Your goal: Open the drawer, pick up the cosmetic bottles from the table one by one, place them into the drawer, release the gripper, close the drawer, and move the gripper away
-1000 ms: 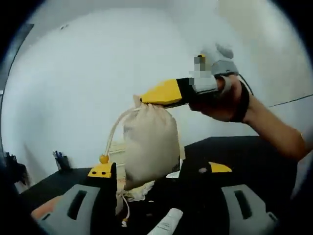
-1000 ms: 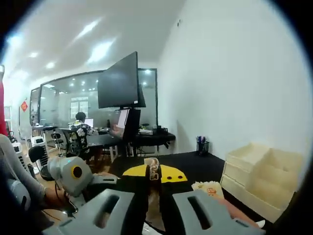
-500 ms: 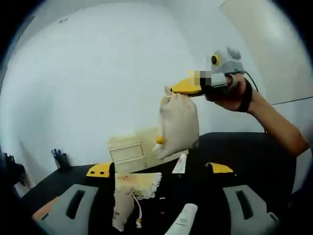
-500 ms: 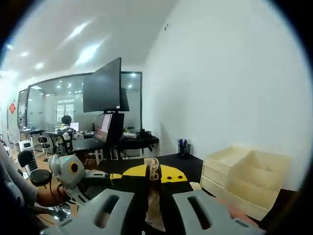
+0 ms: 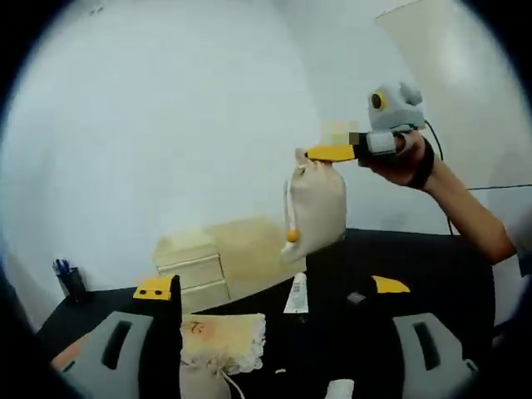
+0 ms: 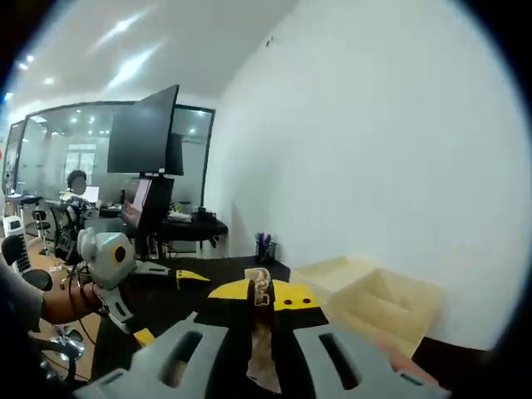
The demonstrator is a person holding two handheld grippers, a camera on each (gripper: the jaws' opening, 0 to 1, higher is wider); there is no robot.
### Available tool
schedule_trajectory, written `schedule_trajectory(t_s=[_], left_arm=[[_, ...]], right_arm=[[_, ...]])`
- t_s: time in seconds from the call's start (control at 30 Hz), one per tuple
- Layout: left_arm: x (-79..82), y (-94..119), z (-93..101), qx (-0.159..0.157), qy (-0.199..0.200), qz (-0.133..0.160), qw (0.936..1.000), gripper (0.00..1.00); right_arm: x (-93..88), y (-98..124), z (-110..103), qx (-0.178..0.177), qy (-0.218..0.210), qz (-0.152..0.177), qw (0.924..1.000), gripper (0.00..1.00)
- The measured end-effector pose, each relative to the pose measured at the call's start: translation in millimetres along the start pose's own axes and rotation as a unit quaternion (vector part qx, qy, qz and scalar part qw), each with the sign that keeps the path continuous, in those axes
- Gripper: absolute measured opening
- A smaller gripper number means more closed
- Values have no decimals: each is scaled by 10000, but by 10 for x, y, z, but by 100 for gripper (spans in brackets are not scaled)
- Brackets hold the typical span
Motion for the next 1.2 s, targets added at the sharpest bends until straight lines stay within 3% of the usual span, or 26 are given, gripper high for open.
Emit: schedule_trajectory(t_s=[0.17,0.27,0.53,0.67,0.83,1.2], left_arm=[[-107,-229,-55,-215,14,-48,9998,86],[-152,-353,-75,-404,100,-120,9991,85],[-134,-612,-84,-658,95,-48,9978,83],[-161,-729,-101,-744,103,-14,9972,82],[-192,-884,-75,-912,263,-28,9955,82],[-256,-1235,-21,-1157,96,-210,9930,79]], right_arm=[[121,-11,200,-244,135,-3,9996,4],[260,-100,423,-317,277,32,9991,4],[430,-211,776,-527,646,14,9965,4],[494,-273,985,-590,621,63,9963,4],[481,-391,1296,-827,505,45,9953,4],[464,-560,1865,-1218,469,39,9914,4]])
Point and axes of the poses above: the point that each gripper's makers call its tool centre point, and the gripper's own axes: y roughly backward along the fingers, z roughly to its right, x roughly out of its top, the point moved 2 cm from there along y, roughly backward along the fingers, and after that the axes turned 14 degrees about -y, right-handed, at the moved point
